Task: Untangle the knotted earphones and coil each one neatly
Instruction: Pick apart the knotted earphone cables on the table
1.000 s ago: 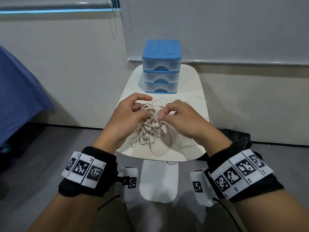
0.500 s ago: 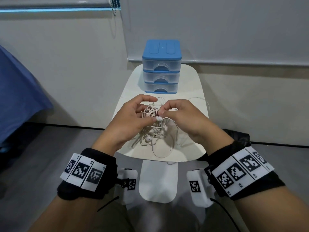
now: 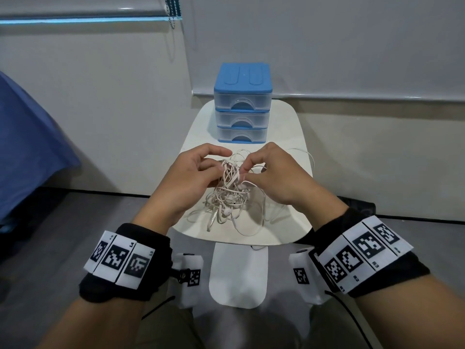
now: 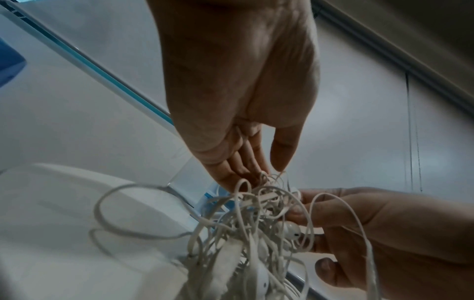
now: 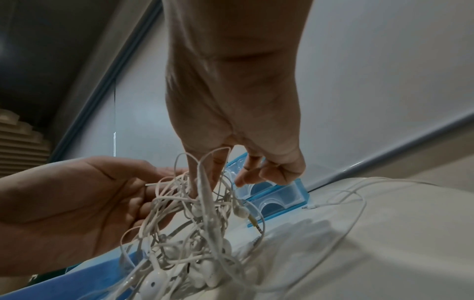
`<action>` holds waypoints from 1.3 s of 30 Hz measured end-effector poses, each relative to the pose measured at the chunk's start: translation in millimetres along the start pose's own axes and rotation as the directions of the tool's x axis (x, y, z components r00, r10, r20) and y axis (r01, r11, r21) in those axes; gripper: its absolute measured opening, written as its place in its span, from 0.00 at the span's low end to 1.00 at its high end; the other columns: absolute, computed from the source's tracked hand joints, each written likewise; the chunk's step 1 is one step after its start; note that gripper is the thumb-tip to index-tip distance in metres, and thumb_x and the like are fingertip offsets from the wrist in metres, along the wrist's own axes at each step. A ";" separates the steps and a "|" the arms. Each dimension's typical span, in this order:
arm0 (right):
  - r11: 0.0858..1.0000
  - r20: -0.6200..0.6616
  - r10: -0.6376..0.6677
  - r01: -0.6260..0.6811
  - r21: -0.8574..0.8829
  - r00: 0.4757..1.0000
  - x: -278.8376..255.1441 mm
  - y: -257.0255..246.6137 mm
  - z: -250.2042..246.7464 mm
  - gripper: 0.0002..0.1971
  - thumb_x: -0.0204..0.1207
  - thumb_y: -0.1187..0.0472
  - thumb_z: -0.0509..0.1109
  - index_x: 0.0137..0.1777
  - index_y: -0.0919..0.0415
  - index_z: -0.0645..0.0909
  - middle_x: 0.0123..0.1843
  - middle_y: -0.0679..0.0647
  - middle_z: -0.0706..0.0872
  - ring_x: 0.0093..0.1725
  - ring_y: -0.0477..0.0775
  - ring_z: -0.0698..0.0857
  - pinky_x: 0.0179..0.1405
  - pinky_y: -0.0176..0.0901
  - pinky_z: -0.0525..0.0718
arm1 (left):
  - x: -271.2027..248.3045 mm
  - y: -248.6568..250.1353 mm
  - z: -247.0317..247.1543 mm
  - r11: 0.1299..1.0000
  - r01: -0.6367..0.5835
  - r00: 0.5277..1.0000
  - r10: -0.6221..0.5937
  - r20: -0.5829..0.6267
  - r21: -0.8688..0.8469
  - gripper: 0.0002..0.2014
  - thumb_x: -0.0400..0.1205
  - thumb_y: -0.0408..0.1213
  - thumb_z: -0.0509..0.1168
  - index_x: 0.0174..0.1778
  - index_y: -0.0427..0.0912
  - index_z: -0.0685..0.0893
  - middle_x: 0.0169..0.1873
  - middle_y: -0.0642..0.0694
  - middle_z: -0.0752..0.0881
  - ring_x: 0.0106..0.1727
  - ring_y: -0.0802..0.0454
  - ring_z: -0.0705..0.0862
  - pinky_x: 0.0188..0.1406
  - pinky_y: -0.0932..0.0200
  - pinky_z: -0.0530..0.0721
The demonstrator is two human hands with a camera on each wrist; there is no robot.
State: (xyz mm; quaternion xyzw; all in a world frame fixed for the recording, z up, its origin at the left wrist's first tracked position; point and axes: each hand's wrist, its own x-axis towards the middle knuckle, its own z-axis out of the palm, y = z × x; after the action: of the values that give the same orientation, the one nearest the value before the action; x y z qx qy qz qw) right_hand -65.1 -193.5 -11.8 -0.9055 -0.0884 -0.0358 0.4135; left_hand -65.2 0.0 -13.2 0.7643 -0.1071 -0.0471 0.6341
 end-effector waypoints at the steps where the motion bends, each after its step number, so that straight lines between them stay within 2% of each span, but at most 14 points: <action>1: 1.000 0.001 -0.011 0.011 0.019 1.000 0.5 -0.2 0.3 0.02 0.75 0.58 0.83 0.43 0.52 0.92 0.50 0.38 0.75 0.46 0.37 0.78 0.55 0.36 0.74 | -0.3 0.9 0.0 1.000 0.003 1.000 -0.003 0.000 -0.007 0.13 0.86 0.24 0.66 0.63 0.42 0.88 0.38 0.41 0.92 0.40 0.51 0.89 0.47 0.59 0.86; 4: 0.995 -0.001 -0.026 0.026 0.099 1.000 2.9 0.9 1.7 0.02 0.74 0.58 0.83 0.43 0.50 0.93 0.50 0.40 0.77 0.52 0.40 0.80 0.59 0.42 0.78 | -0.9 4.4 -2.1 1.000 0.008 1.000 -0.008 0.016 0.018 0.13 0.83 0.28 0.72 0.62 0.44 0.88 0.38 0.41 0.91 0.41 0.51 0.88 0.47 0.60 0.86; 7: 0.987 0.000 -0.018 0.018 0.161 1.000 5.3 3.9 3.4 0.03 0.73 0.58 0.84 0.42 0.49 0.93 0.50 0.39 0.81 0.57 0.41 0.81 0.63 0.45 0.79 | 0.5 4.6 -5.1 0.999 0.022 1.000 -0.022 0.006 0.049 0.13 0.83 0.26 0.73 0.61 0.45 0.89 0.39 0.39 0.90 0.42 0.48 0.88 0.50 0.55 0.87; 12: 0.986 -0.009 -0.034 0.035 0.166 0.999 5.9 5.9 5.5 0.02 0.73 0.59 0.84 0.44 0.55 0.94 0.40 0.33 0.83 0.49 0.33 0.80 0.57 0.37 0.77 | 2.7 2.3 -3.6 0.998 0.031 0.998 -0.028 -0.052 0.058 0.11 0.84 0.25 0.70 0.58 0.44 0.89 0.37 0.40 0.91 0.40 0.47 0.89 0.49 0.52 0.88; 15: 0.988 0.006 -0.039 0.038 0.152 0.999 5.9 6.5 4.7 0.02 0.73 0.60 0.84 0.44 0.57 0.94 0.35 0.21 0.82 0.44 0.28 0.79 0.50 0.31 0.75 | 3.2 2.3 -1.7 0.998 0.043 0.996 -0.039 -0.077 0.053 0.12 0.85 0.24 0.67 0.57 0.44 0.90 0.36 0.40 0.91 0.39 0.49 0.89 0.47 0.53 0.87; 16: 0.988 0.008 -0.039 0.038 0.148 0.999 5.7 6.9 3.9 0.02 0.73 0.61 0.84 0.44 0.57 0.94 0.34 0.20 0.82 0.44 0.28 0.79 0.50 0.30 0.75 | 3.2 2.8 -1.1 0.998 0.049 0.996 -0.045 -0.078 0.049 0.12 0.86 0.24 0.65 0.56 0.43 0.90 0.37 0.40 0.91 0.39 0.50 0.88 0.47 0.53 0.87; 18: 0.990 -0.003 -0.046 0.046 0.136 0.999 5.4 7.7 2.1 0.01 0.74 0.61 0.83 0.44 0.57 0.94 0.36 0.29 0.84 0.45 0.29 0.79 0.52 0.29 0.75 | 3.7 4.0 -0.1 0.997 0.058 0.995 -0.054 -0.079 0.054 0.13 0.86 0.25 0.64 0.55 0.44 0.90 0.37 0.40 0.90 0.37 0.52 0.87 0.44 0.55 0.86; 20: 0.991 -0.018 -0.048 0.050 0.122 0.999 4.6 7.9 0.7 0.01 0.75 0.61 0.82 0.44 0.57 0.94 0.37 0.37 0.82 0.49 0.34 0.80 0.55 0.34 0.76 | 4.8 5.2 0.4 0.996 0.071 0.995 -0.066 -0.080 0.062 0.12 0.86 0.26 0.64 0.54 0.44 0.91 0.38 0.40 0.90 0.35 0.53 0.86 0.43 0.55 0.86; 23: 0.993 -0.026 -0.047 0.050 0.111 0.999 3.1 8.1 -0.1 0.01 0.75 0.61 0.82 0.44 0.57 0.93 0.40 0.38 0.81 0.54 0.43 0.81 0.57 0.40 0.77 | 6.9 4.6 0.7 0.994 0.084 0.995 -0.079 -0.068 0.069 0.11 0.85 0.27 0.67 0.54 0.45 0.91 0.39 0.36 0.89 0.38 0.50 0.85 0.45 0.52 0.86; 27: 0.989 0.015 -0.061 0.058 0.139 0.998 4.3 9.4 0.8 0.03 0.74 0.59 0.83 0.43 0.51 0.93 0.46 0.39 0.79 0.52 0.40 0.80 0.57 0.39 0.77 | 7.7 2.2 -1.2 0.994 0.053 0.998 -0.050 -0.040 0.094 0.12 0.83 0.27 0.72 0.55 0.48 0.91 0.39 0.40 0.89 0.41 0.47 0.86 0.52 0.48 0.86; 31: 0.990 0.054 -0.055 0.047 0.134 0.997 6.0 10.4 0.8 0.07 0.73 0.59 0.84 0.40 0.45 0.91 0.50 0.42 0.77 0.49 0.39 0.78 0.57 0.37 0.73 | 5.8 3.4 -2.0 0.996 0.002 1.000 -0.001 -0.013 0.094 0.16 0.80 0.22 0.73 0.57 0.46 0.91 0.40 0.46 0.88 0.38 0.51 0.85 0.46 0.59 0.83; 35: 0.988 0.029 -0.047 0.042 0.149 0.998 7.8 9.6 3.0 0.05 0.73 0.60 0.84 0.42 0.49 0.92 0.50 0.43 0.78 0.47 0.39 0.79 0.55 0.37 0.73 | 6.6 5.6 -1.0 0.995 -0.014 1.000 0.016 -0.022 0.100 0.18 0.78 0.20 0.74 0.56 0.47 0.92 0.43 0.45 0.88 0.37 0.53 0.86 0.44 0.63 0.84; 37: 0.967 0.034 -0.060 0.050 0.250 0.998 5.5 8.5 1.5 0.03 0.73 0.62 0.83 0.43 0.55 0.92 0.47 0.42 0.81 0.45 0.37 0.80 0.50 0.31 0.75 | 7.4 6.9 -2.5 0.997 -0.019 1.000 0.020 -0.015 0.073 0.19 0.78 0.19 0.74 0.58 0.46 0.91 0.41 0.46 0.89 0.37 0.53 0.87 0.45 0.62 0.85; 39: 0.942 0.045 -0.072 0.053 0.331 0.996 2.5 7.2 -1.5 0.02 0.75 0.65 0.82 0.43 0.61 0.92 0.39 0.38 0.84 0.38 0.33 0.80 0.44 0.25 0.76 | 8.6 7.8 -4.2 0.999 -0.028 1.000 0.028 0.004 0.035 0.21 0.79 0.18 0.73 0.62 0.46 0.90 0.41 0.42 0.89 0.39 0.50 0.87 0.47 0.60 0.85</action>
State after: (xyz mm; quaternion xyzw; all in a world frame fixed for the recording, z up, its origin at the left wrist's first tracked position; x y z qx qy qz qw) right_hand -61.2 -198.9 -15.7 -0.8210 -0.1333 -0.0082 0.5551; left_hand -56.8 0.8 -4.2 0.7737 -0.1198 -0.0376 0.6210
